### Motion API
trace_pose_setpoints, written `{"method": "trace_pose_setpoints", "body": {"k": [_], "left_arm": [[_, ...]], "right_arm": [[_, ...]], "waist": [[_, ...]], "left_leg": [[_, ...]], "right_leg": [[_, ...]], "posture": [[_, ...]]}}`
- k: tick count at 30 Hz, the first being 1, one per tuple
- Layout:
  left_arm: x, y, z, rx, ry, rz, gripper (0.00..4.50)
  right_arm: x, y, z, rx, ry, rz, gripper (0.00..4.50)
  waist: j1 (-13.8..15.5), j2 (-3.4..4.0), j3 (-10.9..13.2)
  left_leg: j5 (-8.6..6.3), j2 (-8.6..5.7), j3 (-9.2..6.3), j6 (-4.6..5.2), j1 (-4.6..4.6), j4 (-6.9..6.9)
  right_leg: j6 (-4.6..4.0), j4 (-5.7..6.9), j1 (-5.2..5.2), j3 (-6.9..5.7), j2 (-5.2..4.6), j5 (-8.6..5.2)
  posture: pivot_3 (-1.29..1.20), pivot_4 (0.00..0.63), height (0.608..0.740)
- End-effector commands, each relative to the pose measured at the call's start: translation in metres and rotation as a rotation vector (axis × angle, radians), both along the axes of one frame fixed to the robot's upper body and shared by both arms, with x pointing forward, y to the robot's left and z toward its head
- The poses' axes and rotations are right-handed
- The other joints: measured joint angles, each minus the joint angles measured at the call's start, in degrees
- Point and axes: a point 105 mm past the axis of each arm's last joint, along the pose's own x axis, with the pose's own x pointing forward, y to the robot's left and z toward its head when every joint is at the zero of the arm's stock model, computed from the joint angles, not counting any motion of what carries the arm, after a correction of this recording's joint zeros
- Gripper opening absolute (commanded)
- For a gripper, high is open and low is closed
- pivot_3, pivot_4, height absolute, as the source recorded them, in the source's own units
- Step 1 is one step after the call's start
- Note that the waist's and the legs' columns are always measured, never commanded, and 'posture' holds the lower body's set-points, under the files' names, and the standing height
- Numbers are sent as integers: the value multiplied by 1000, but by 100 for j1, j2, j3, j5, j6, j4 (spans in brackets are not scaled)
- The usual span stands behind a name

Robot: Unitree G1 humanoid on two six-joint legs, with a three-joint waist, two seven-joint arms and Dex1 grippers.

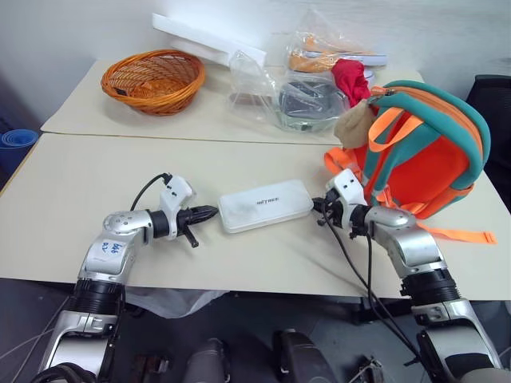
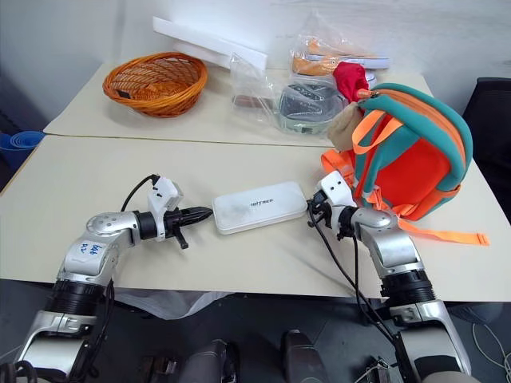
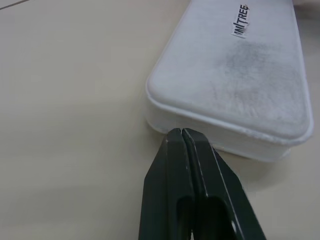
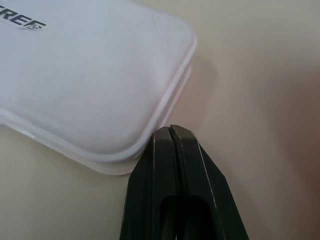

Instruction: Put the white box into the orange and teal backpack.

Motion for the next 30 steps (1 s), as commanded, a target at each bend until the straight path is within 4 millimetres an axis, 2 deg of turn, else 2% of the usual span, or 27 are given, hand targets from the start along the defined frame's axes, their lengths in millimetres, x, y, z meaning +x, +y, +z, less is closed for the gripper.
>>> {"method": "trace_pose_setpoints", "body": {"k": [1, 4, 8, 11, 15, 19, 24, 27, 30], "left_arm": [[8, -5, 10, 13, -51, -20, 25], [10, -7, 10, 33, -62, -39, 25], [12, 9, 9, 34, -29, -8, 25], [8, 17, 7, -37, 92, -16, 552], [4, 27, 12, -281, 383, -6, 1727], [-7, 23, 26, -456, 582, -82, 2950], [0, 23, 19, -537, 769, 0, 4448], [7, 18, -1, -459, 788, 56, 4481], [9, 6, -9, -440, 824, 32, 4481]], "right_arm": [[-18, 10, 12, -17, -40, 78, 0], [-33, 11, 9, -20, -18, 80, 0], [-46, 3, -1, -18, 14, 32, 0], [-41, -9, -6, -42, 16, -30, 0], [-32, -19, -1, -47, -4, -84, 0], [-31, -16, 0, -45, -12, -76, 0], [-33, -6, 0, -40, -14, -54, 0], [-34, -3, 0, -35, -15, -48, 0], [-33, 0, 0, -33, -16, -41, 0]], "waist": [[3, 0, 0], [8, -1, 0], [-3, -1, 0], [-15, -1, 0], [-8, -2, 0], [-14, -2, 0], [-15, -2, 0], [-12, -2, 0], [19, -4, -2]], "left_leg": [[0, 0, 1, 0, -3, 1], [0, 0, 2, 0, -7, 3], [-1, 1, 4, 1, -7, 4], [-1, 1, 5, 2, -6, 4], [-2, -1, 6, 4, -7, 13], [-3, -3, 4, 6, -11, 16], [-1, -3, 3, 2, -17, 21], [0, -3, 3, 2, -17, 21], [0, -6, 4, 1, -11, 22]], "right_leg": [[0, 1, -4, 0, 0, 0], [0, 4, -8, 0, -1, 0], [0, 6, -8, 1, 2, 0], [-1, 10, -11, 1, 4, 0], [-1, 16, -11, -3, 5, -1], [-1, 15, -15, -3, 8, -3], [0, 17, -18, -3, 8, -5], [0, 17, -19, -3, 7, -5], [0, 24, -16, -2, 4, -5]], "posture": [[0, 150, 740], [0, 150, 740], [0, 150, 740], [0, 150, 740], [0, 150, 740], [0, 150, 740], [0, 150, 740], [0, 150, 740], [0, 150, 740]]}}
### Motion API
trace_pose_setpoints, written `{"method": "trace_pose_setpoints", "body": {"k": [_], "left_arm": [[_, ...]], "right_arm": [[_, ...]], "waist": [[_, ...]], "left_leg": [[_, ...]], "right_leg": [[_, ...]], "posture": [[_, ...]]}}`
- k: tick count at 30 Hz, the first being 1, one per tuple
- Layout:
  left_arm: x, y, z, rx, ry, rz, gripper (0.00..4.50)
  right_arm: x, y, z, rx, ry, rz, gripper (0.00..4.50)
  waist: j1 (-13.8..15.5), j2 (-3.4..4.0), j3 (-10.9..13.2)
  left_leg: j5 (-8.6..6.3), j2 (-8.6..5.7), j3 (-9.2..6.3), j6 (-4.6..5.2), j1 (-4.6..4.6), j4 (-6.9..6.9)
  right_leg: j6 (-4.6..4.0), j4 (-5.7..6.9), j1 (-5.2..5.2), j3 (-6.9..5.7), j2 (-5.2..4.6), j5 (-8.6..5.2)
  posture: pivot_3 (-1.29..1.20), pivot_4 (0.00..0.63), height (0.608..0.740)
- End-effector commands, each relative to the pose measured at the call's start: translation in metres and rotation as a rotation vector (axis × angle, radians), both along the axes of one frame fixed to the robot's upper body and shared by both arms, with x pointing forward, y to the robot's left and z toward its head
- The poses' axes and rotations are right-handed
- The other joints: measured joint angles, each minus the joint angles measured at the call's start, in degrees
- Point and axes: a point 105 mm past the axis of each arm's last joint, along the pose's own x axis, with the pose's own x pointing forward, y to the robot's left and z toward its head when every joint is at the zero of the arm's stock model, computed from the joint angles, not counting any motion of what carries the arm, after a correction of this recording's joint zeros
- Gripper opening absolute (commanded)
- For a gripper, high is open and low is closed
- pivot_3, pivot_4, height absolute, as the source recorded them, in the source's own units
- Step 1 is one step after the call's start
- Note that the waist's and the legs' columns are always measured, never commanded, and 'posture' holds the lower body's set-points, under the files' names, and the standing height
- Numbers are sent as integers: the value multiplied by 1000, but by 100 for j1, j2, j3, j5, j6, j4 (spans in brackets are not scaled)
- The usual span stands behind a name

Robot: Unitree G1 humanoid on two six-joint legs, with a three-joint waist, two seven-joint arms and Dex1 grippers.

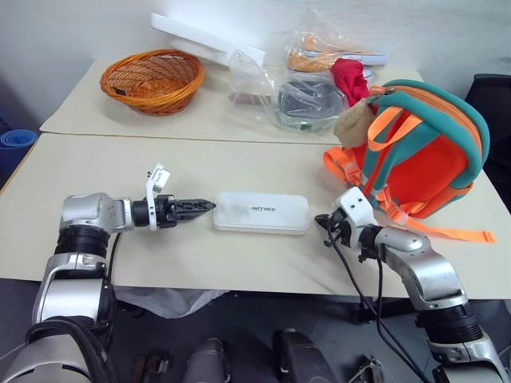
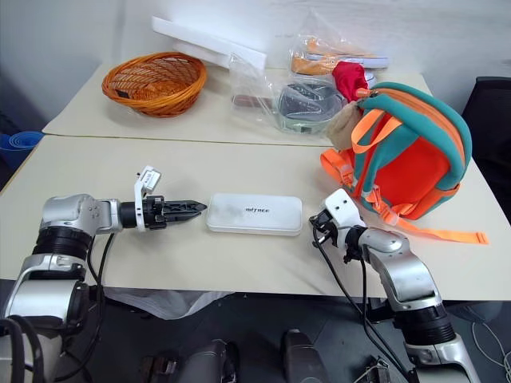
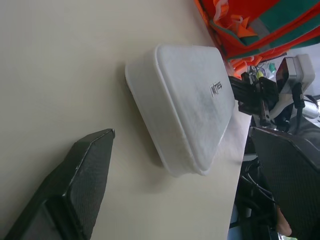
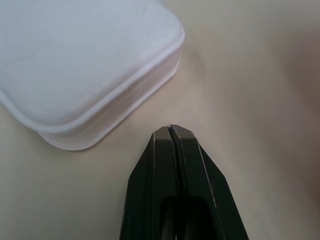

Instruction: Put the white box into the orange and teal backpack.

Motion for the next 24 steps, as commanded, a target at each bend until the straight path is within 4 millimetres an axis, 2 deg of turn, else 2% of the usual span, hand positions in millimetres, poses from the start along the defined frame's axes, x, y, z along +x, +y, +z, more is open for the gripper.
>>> {"method": "trace_pose_setpoints", "body": {"k": [1, 8, 12, 15, 19, 22, 24], "left_arm": [[-1, -11, -22, 56, 71, -26, 4481], [-4, -64, -23, 23, 95, -182, 4481], [0, -79, -10, -39, 82, -191, 4481], [3, -77, 0, -83, 76, -171, 3890], [2, -67, 4, -104, 84, -156, 2659], [-2, -61, 6, -119, 94, -164, 1754], [-6, -59, 11, -140, 96, -172, 1321]], "right_arm": [[0, 10, 10, 8, -43, 25, 0], [2, 17, 12, 12, -53, 36, 0], [2, 15, 11, 9, -54, 27, 0], [-1, 10, 10, 1, -56, 12, 0], [-12, -4, 11, 10, -62, -28, 0], [-24, -20, 16, 28, -70, -82, 0], [-35, -35, 24, 52, -85, -128, 0]], "waist": [[30, -2, -1], [39, -3, -2], [24, -3, -2], [10, -3, -2], [8, -3, -2], [2, -3, -2], [0, -3, -2]], "left_leg": [[1, -1, -2, 0, 2, 2], [4, -24, -7, 13, 3, 3], [4, -20, -10, 13, -5, 3], [3, -12, -9, 9, -5, 3], [5, -3, -13, 1, -20, 3], [6, -2, -14, -3, -26, 3], [6, -3, -12, -3, -26, 4]], "right_leg": [[0, 3, 1, -1, -2, 0], [0, 11, 7, -3, -8, -1], [1, 3, 6, -4, -14, 0], [2, 3, 3, -2, -12, 0], [1, 7, -14, -3, -2, 0], [1, 4, -18, -5, -2, 0], [2, 4, -17, -4, -4, 0]], "posture": [[0, 150, 740], [0, 150, 740], [0, 150, 740], [0, 150, 740], [0, 150, 740], [0, 150, 740], [0, 150, 740]]}}
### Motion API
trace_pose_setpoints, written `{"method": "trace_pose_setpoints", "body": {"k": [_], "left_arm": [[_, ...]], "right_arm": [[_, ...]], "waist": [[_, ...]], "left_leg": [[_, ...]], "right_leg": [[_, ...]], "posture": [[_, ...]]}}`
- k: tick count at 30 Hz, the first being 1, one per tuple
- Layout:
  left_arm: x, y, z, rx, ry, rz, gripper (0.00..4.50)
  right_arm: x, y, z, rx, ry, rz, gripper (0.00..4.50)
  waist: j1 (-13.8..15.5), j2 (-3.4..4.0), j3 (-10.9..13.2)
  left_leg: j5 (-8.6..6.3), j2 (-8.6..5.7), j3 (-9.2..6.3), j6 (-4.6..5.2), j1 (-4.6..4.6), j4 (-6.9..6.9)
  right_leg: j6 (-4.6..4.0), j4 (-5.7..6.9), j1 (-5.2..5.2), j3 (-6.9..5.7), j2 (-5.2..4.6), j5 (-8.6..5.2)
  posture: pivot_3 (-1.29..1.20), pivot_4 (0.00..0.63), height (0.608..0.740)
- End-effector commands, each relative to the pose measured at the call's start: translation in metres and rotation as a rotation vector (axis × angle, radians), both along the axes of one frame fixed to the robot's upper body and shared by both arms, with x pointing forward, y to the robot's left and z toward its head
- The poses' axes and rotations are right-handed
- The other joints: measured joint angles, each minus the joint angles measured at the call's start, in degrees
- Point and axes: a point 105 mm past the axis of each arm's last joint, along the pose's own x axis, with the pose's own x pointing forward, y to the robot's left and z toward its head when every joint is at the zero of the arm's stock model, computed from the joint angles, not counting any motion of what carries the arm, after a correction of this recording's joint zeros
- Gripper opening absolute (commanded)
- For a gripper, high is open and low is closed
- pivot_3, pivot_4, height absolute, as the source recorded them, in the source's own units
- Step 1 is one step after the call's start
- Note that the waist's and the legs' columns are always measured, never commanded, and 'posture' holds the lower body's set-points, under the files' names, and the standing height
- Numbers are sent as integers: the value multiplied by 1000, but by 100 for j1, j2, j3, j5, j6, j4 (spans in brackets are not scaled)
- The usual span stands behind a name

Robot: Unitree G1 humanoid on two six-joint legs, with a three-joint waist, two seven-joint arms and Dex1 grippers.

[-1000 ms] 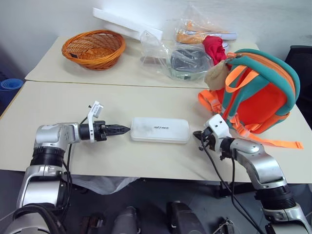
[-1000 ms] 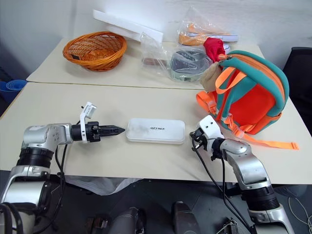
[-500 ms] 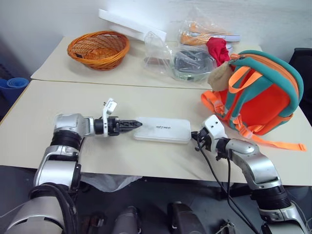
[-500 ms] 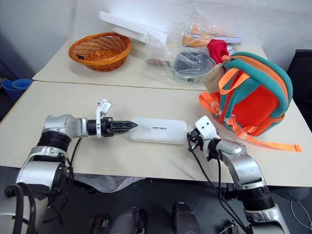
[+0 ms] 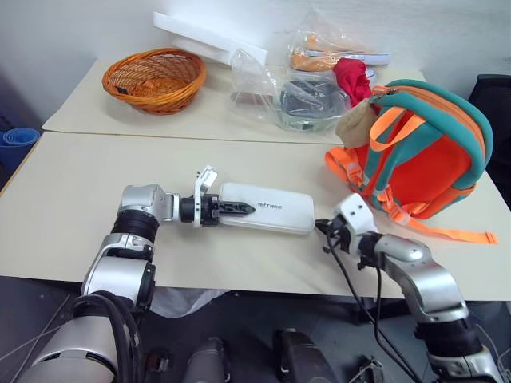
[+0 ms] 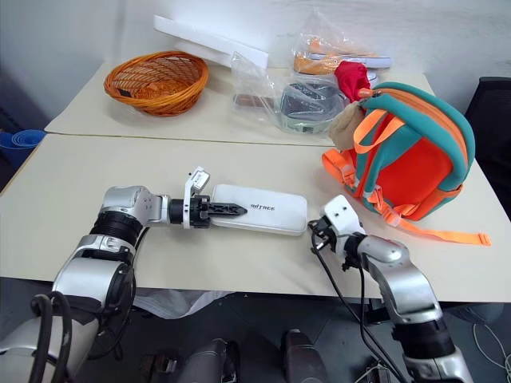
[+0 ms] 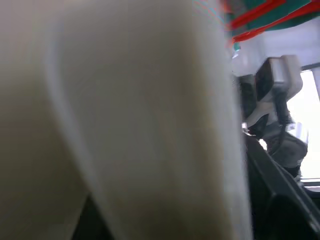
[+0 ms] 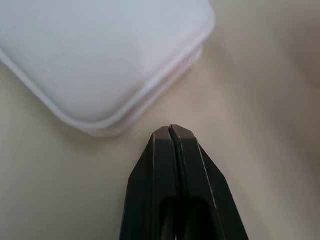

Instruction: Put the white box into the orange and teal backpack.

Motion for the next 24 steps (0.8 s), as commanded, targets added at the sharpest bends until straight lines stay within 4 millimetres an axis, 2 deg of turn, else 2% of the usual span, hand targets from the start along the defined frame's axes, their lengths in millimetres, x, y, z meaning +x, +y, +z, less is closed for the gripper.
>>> {"method": "trace_pose_setpoints", "body": {"k": [1, 2, 4, 8, 10, 12, 16, 19, 22, 24], "left_arm": [[-5, 9, 9, -15, -11, 5, 1295], [-8, 11, 16, -33, -23, 1, 1295], [-14, 16, 26, -51, -56, -1, 1295], [-17, 25, 42, -90, -89, 51, 1295], [-19, 28, 48, -100, -117, 65, 1295], [-20, 29, 52, -107, -149, 87, 1295], [-20, 29, 59, -133, -178, 120, 1295], [-21, 30, 66, -151, -203, 122, 1295], [-24, 32, 80, -188, -235, 118, 1295], [-21, 36, 84, -154, -266, 149, 1295]], "right_arm": [[-14, -25, 33, 45, -95, -83, 0], [-24, -44, 45, 114, -112, -158, 267], [-39, -68, 57, 190, -145, -264, 532], [-46, -75, 66, 262, -172, -329, 1836], [-40, -72, 71, 291, -188, -330, 2479], [-23, -67, 77, 326, -206, -320, 3236], [12, -57, 91, 391, -235, -306, 4478], [34, -53, 94, 391, -237, -309, 4500], [55, -42, 88, 395, -182, -285, 4500], [66, -38, 89, 365, -204, -268, 4500]], "waist": [[-10, 0, 0], [-16, 0, 0], [2, 2, 1], [-14, 0, 3], [-26, -1, 3], [-41, 0, 4], [-68, 0, 4], [-99, 1, 4], [-115, 1, 4], [-135, 0, 5]], "left_leg": [[0, 1, -1, 0, 1, 0], [-1, 2, 0, 0, 1, -1], [-1, 4, -6, -2, -3, -3], [-3, 9, -15, -5, 0, -2], [-6, 7, -15, 4, 10, -2], [-5, 2, -11, 6, 17, -3], [-2, 3, -11, 2, 27, -6], [8, 3, -11, -18, 19, -8], [10, 5, -12, -21, 13, -9], [10, 3, -11, -21, 9, -5]], "right_leg": [[0, 1, 1, 1, 0, 0], [0, 1, 0, 2, 1, 0], [0, 3, -2, 5, 1, 0], [-4, 13, 0, 12, 1, -2], [-6, 22, 4, 12, 1, -3], [-7, 29, 5, 12, 0, -4], [-12, 30, 10, 11, 2, -7], [-15, 29, 2, 12, 2, -8], [-16, 25, 0, 13, 2, -9], [-16, 26, -3, 10, -1, -9]], "posture": [[0, 150, 740], [0, 150, 740], [0, 150, 740], [0, 150, 740], [0, 150, 740], [0, 150, 740], [0, 150, 740], [0, 150, 740], [0, 150, 740], [0, 150, 740]]}}
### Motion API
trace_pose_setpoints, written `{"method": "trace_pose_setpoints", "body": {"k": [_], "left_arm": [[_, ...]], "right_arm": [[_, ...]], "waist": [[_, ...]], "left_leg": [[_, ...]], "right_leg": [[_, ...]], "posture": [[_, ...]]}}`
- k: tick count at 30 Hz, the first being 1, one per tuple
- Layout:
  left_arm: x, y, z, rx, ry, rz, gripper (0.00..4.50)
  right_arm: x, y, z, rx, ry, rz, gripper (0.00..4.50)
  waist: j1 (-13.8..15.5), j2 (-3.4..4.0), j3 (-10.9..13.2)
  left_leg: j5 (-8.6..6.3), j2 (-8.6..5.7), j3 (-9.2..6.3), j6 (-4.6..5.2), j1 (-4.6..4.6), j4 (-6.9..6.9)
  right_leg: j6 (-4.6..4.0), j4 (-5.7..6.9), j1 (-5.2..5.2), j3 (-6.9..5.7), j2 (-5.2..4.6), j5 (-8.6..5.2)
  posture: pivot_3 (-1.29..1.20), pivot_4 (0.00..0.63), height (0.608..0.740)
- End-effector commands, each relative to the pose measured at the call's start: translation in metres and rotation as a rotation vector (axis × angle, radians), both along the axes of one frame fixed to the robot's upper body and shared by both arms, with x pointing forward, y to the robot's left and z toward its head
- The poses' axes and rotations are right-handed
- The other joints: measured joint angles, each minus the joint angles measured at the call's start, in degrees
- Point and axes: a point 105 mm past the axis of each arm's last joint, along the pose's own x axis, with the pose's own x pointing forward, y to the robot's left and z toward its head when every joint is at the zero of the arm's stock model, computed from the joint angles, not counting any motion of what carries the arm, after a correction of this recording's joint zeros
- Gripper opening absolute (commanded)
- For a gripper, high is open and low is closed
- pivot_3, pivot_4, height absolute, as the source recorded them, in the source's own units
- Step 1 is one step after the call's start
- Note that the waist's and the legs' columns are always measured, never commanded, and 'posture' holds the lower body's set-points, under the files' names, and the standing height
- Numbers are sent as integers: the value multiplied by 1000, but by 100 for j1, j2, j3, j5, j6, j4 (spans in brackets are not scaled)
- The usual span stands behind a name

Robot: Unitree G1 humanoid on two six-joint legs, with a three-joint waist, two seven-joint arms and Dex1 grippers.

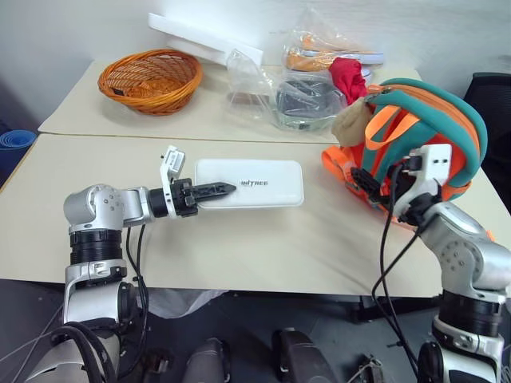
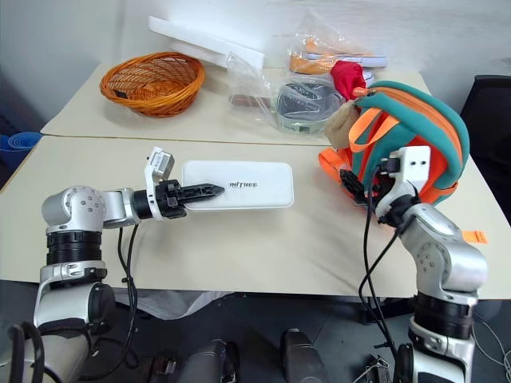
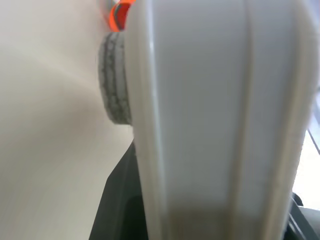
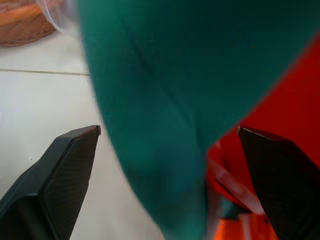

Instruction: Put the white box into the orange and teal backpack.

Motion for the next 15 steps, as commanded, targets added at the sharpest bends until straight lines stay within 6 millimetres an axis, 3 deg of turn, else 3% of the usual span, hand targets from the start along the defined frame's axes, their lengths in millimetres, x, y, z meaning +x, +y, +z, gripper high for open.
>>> {"method": "trace_pose_setpoints", "body": {"k": [1, 3, 7, 13, 15], "left_arm": [[1, 4, 29, 8, -132, 30, 1295], [2, 8, 32, 9, -146, 51, 1295], [1, 15, 33, 23, -171, 85, 1295], [7, 27, 40, 19, -207, 152, 1295], [9, 28, 42, 29, -225, 165, 1295]], "right_arm": [[13, 3, 12, -44, -80, 8, 4319], [16, 6, 15, -40, -109, 32, 3931], [10, 16, 19, -52, -139, 115, 2605], [-36, 53, 45, -24, -215, 431, 534], [-51, 61, 55, -13, -227, 512, 31]], "waist": [[-9, 0, 0], [-12, 0, 0], [-22, 1, 1], [-23, 2, 2], [-18, 2, 2]], "left_leg": [[0, 0, 1, 0, 0, 0], [0, 0, 1, -1, 1, 0], [4, 3, 0, -8, 0, -1], [9, 8, -1, -17, 1, -4], [9, 8, 0, -18, 2, -5]], "right_leg": [[0, 0, 0, 0, 0, 0], [0, 0, 0, 0, 1, 0], [0, 0, -1, 0, 3, 0], [0, 3, -2, -1, 7, 0], [0, 4, -2, -3, 6, 0]], "posture": [[0, 150, 740], [0, 150, 740], [0, 150, 740], [0, 150, 740], [0, 150, 740]]}}
